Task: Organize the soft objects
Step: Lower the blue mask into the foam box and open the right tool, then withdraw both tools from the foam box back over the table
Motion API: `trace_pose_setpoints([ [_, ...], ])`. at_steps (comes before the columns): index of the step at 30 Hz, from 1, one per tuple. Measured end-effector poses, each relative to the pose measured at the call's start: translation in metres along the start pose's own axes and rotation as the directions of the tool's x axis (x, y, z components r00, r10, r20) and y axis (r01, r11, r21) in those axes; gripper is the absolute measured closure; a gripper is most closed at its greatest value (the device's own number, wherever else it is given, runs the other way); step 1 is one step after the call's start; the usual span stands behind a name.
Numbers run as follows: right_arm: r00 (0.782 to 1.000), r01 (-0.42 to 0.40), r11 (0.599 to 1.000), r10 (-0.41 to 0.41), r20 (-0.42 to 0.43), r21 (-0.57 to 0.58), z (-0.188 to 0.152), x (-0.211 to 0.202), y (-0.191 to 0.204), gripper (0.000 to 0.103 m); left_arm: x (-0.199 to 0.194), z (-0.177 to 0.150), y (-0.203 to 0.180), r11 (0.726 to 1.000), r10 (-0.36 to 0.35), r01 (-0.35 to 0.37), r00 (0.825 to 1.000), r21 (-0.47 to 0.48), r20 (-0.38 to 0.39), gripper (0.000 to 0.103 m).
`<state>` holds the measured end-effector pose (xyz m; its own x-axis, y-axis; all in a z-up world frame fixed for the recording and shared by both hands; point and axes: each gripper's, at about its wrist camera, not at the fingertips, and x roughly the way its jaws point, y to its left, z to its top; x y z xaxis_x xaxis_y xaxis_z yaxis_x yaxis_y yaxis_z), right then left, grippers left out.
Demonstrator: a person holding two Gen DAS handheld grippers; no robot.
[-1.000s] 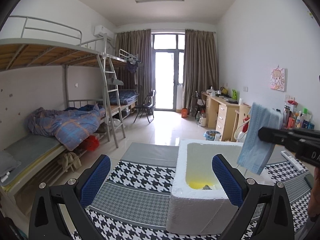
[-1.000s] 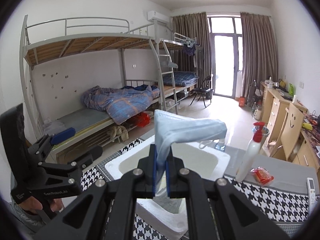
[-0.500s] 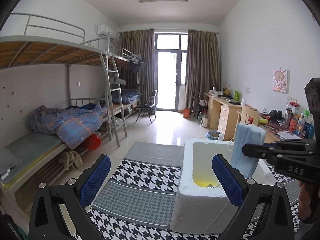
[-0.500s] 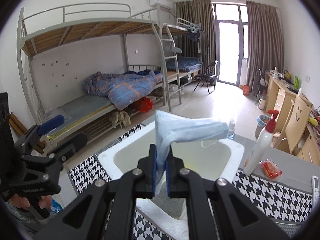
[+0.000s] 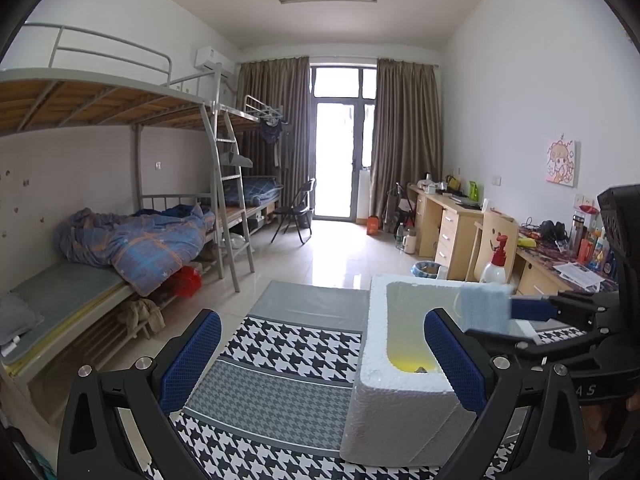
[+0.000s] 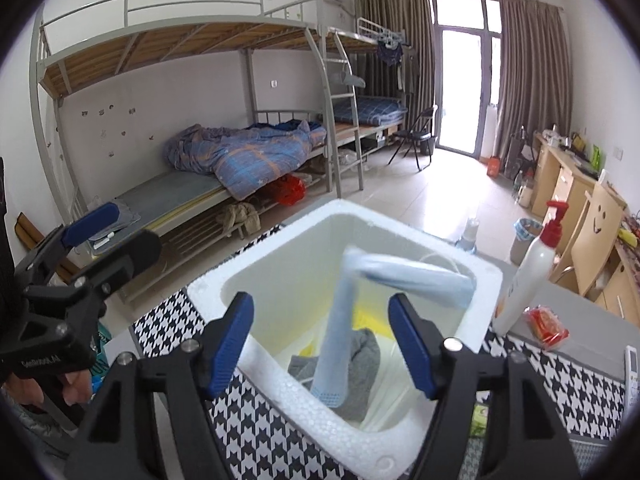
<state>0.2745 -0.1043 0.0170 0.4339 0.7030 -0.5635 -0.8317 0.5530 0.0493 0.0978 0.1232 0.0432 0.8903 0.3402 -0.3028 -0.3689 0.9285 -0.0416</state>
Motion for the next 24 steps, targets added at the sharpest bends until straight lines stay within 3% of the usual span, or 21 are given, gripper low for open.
trace_pose_setpoints([
  [6, 1.0, 0.003, 1.0, -0.002, -0.018, 0.012, -0.003, -0.003, -0.003, 0.029, -0.004, -0.001, -0.002, 1.0, -0.005, 0.005, 1.0, 0.005, 0.003, 0.001],
  [24, 0.998, 0.014, 1.0, -0.015, 0.066, 0.014, -0.014, -0.034, -0.004, 0.027, -0.022, 0.0, -0.013, 1.0, 0.003, -0.003, 1.0, 0.024, 0.013, 0.001],
])
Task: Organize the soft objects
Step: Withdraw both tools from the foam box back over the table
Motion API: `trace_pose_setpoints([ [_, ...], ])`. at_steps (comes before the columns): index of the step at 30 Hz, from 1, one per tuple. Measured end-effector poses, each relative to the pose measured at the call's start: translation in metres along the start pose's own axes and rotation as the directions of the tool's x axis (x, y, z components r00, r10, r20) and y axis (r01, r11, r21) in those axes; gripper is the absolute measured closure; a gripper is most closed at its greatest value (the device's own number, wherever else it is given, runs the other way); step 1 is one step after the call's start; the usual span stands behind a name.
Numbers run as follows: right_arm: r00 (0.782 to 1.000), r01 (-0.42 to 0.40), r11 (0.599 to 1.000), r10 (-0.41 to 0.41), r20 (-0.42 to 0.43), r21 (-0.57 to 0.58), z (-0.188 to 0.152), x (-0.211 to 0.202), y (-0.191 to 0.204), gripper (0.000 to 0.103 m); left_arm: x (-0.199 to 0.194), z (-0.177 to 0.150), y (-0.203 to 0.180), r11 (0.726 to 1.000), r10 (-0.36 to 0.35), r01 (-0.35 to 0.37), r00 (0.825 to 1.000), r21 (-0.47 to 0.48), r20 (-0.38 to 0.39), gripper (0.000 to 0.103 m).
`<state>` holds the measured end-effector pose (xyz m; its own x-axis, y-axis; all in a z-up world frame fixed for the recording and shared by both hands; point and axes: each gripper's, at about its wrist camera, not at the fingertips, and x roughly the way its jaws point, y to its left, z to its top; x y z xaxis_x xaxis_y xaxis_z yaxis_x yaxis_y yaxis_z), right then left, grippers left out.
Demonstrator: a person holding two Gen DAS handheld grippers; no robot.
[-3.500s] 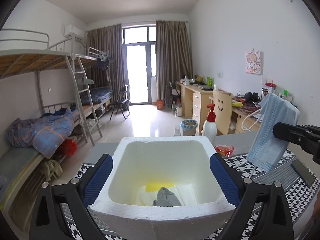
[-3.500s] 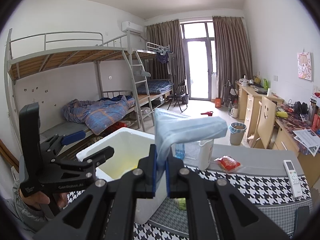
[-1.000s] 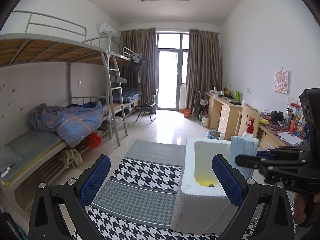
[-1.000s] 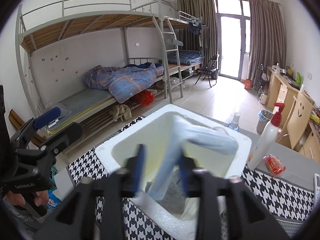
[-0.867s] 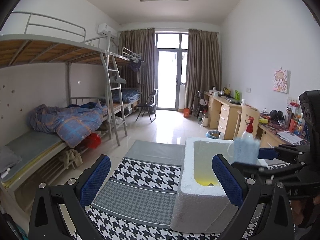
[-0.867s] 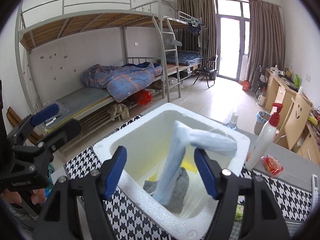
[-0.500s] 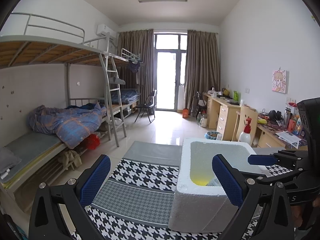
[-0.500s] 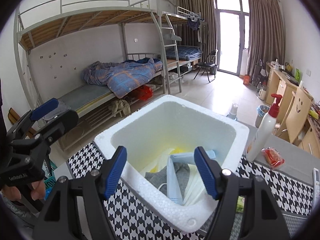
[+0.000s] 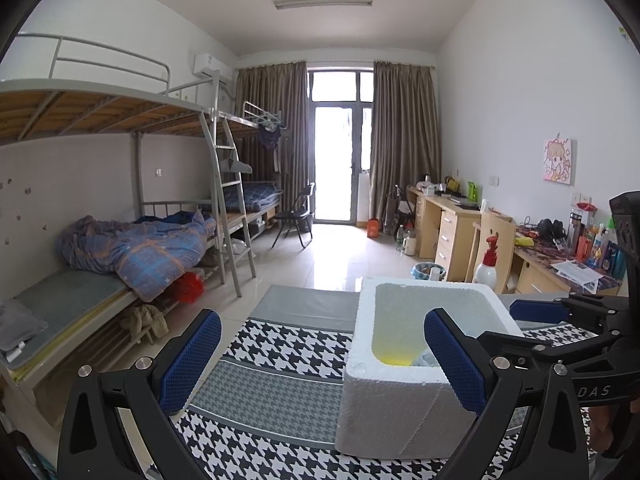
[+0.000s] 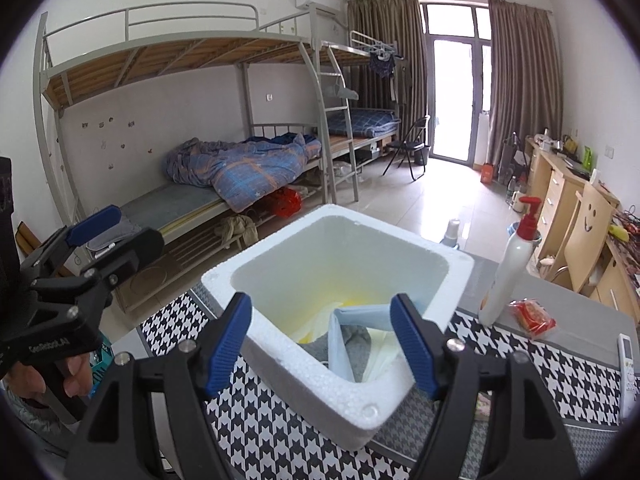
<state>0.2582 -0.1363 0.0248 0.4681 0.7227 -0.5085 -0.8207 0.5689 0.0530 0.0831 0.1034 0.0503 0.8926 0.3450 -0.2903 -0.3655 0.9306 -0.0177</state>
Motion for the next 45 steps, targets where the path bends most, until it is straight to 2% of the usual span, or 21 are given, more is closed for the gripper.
trace_pose_setpoints([
  [6, 0.999, 0.016, 1.0, -0.016, 0.042, 0.006, -0.003, -0.018, -0.003, 0.018, -0.007, 0.002, -0.008, 1.0, -0.014, 0.014, 1.0, 0.011, 0.008, 0.001],
  [11, 0.996, 0.022, 0.999, -0.024, 0.085, 0.025, -0.004, -0.028, -0.006, 0.006, -0.013, 0.004, -0.014, 1.0, -0.021, 0.02, 1.0, 0.023, 0.016, 0.001],
  [34, 0.979, 0.098, 0.994, -0.105, 0.177, 0.051, -0.021, -0.081, -0.018, 0.005, -0.033, 0.007, -0.048, 0.994, -0.093, 0.09, 0.995, 0.062, 0.035, 0.001],
  [45, 0.952, 0.177, 0.98, -0.195, 0.237, 0.094, -0.032, -0.121, -0.031, 0.002, -0.045, 0.012, -0.076, 0.981, -0.18, 0.174, 0.981, 0.081, 0.069, 0.001],
])
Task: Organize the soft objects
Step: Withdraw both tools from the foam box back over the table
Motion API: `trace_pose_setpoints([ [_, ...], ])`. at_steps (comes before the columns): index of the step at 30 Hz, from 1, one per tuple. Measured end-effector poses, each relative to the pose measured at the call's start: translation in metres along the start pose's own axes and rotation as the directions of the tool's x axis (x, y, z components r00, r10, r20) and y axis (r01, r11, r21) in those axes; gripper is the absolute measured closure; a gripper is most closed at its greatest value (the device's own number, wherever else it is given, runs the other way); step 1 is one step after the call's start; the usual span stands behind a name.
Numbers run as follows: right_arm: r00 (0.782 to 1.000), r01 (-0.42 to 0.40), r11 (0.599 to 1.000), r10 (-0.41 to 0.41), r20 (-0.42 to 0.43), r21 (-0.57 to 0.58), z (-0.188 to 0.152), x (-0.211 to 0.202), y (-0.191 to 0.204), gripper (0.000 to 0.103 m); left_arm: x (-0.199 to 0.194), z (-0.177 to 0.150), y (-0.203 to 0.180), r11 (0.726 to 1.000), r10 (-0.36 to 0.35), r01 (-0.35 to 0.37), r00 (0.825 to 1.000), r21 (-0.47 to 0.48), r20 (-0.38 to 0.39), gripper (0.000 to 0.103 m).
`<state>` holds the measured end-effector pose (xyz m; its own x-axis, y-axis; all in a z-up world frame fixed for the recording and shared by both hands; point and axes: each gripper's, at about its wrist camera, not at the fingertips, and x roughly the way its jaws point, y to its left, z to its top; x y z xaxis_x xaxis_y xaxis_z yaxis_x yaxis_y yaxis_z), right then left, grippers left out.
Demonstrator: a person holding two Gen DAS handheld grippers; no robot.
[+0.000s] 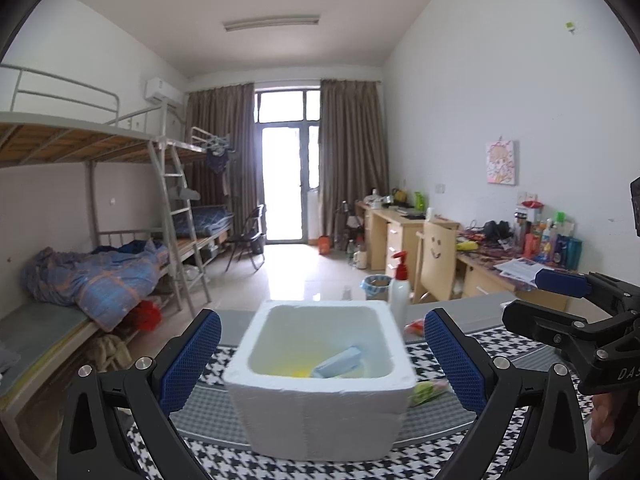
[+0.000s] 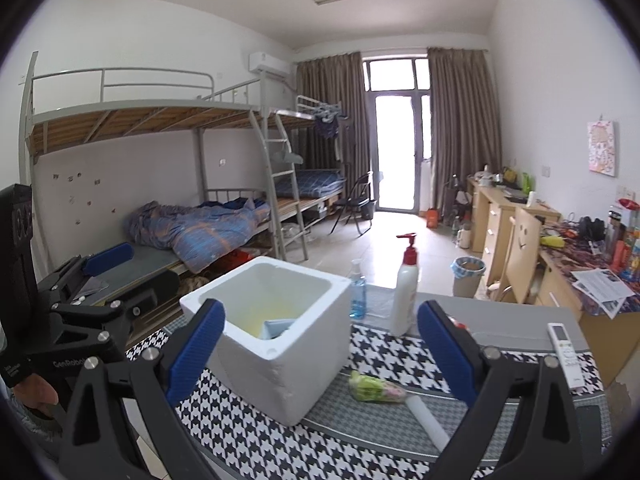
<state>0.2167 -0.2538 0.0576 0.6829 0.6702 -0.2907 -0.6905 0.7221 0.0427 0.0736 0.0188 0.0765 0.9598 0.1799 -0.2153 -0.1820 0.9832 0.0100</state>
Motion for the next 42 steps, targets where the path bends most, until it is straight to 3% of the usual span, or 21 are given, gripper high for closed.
trace_pose_setpoints([
  [22, 0.986, 0.159, 0.986, -0.161, 0.039, 0.059, -0.022, -0.042, -0.049, 0.001, 0.012, -0.002, -0.058, 0.986, -0.16, 0.16, 0.987, 0.041, -0.013, 0.001],
  [42, 0.978, 0.207, 0.977, -0.205, -0.043, 0.043, -0.05, -0.028, -0.089, 0.001, 0.05, -0.023, -0.091, 0.985, -0.166, 0.17, 0.981, 0.03, -0.104, 0.001],
])
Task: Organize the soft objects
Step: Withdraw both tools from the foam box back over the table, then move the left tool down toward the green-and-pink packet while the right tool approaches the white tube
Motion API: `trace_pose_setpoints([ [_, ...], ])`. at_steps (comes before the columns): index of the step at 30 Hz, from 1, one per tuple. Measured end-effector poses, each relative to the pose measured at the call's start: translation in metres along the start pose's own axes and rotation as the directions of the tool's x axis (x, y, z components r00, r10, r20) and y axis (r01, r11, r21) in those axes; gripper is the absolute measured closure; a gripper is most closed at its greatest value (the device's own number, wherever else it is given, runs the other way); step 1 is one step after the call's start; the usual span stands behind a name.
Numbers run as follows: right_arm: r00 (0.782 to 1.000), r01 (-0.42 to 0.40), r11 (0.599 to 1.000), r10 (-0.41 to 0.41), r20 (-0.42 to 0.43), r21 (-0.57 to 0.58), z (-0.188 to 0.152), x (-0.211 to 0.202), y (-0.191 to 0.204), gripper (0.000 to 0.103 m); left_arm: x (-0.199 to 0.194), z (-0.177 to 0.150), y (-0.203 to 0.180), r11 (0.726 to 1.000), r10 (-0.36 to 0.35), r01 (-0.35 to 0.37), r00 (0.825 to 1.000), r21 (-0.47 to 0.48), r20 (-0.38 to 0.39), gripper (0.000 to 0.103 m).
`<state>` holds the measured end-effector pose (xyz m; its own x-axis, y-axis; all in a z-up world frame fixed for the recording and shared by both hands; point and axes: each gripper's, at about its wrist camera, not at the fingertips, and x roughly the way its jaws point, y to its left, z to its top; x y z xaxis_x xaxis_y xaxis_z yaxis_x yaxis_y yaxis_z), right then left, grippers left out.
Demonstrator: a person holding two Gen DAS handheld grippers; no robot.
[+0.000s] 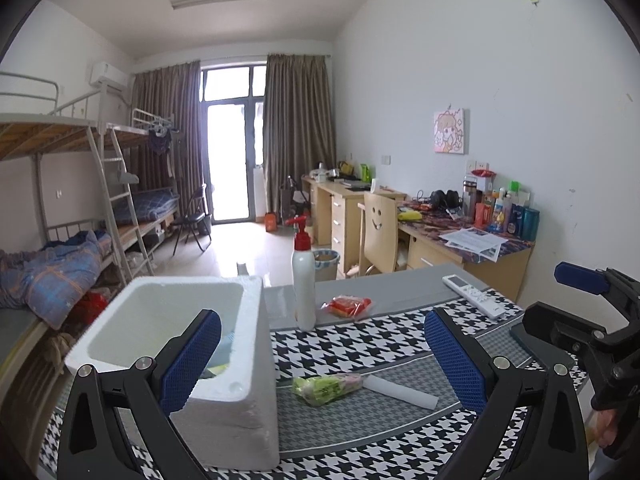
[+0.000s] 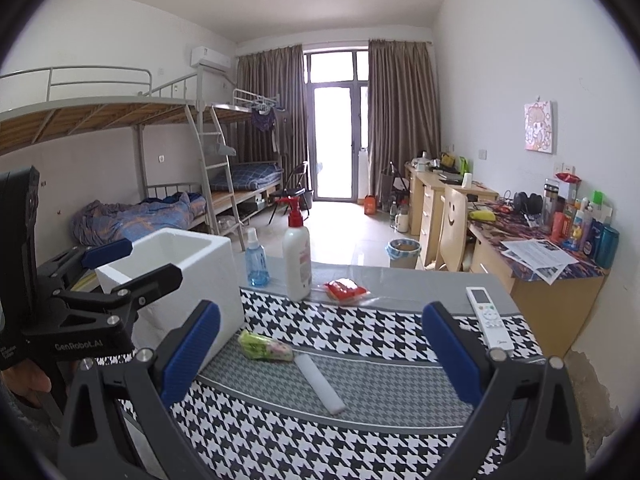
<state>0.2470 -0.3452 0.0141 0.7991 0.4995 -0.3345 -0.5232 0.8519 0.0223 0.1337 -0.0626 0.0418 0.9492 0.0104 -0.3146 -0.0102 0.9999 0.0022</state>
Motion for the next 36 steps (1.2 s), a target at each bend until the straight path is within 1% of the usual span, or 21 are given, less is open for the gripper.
trace_pose_setpoints([
  [6, 1.0, -0.007, 1.0, 0.007, -0.031, 0.013, -0.007, 0.007, -0.011, 0.001, 0.014, -0.006, -0.009, 1.0, -0.007, 0.008, 1.0, 0.005, -0.027, 0.001],
  [13, 0.996, 0.008, 1.0, -0.007, -0.087, 0.002, -0.017, 0.021, -0.017, 0.001, 0.035, -0.015, -0.008, 1.0, 0.005, -0.005, 0.998, -0.014, -0.068, 0.001],
  [17, 0.995, 0.003, 1.0, -0.002, -0.097, 0.006, -0.019, 0.023, -0.02, 0.001, 0.043, -0.02, -0.011, 1.0, 0.003, -0.003, 0.997, -0.007, -0.078, 0.001],
  [19, 0.995, 0.004, 1.0, -0.003, -0.103, 0.008, -0.02, 0.025, -0.022, 0.001, 0.049, -0.024, -0.013, 1.0, -0.001, 0.001, 0.995, -0.003, -0.095, 0.001],
  [23, 0.993, 0.001, 1.0, 0.002, -0.117, 0.022, -0.025, 0.028, -0.025, 0.001, 0.052, -0.027, -0.02, 0.999, 0.032, -0.029, 0.997, 0.04, -0.075, 0.001],
  [30, 0.992, -0.002, 1.0, 0.004, -0.128, 0.021, -0.026, 0.031, -0.026, 0.001, 0.06, -0.023, -0.021, 0.998, 0.04, -0.037, 0.997, 0.047, -0.072, 0.001],
  [36, 0.991, -0.005, 1.0, 0.008, -0.135, 0.022, -0.025, 0.039, -0.028, 0.001, 0.066, -0.023, -0.014, 0.997, 0.058, -0.054, 0.995, 0.054, -0.076, 0.001],
])
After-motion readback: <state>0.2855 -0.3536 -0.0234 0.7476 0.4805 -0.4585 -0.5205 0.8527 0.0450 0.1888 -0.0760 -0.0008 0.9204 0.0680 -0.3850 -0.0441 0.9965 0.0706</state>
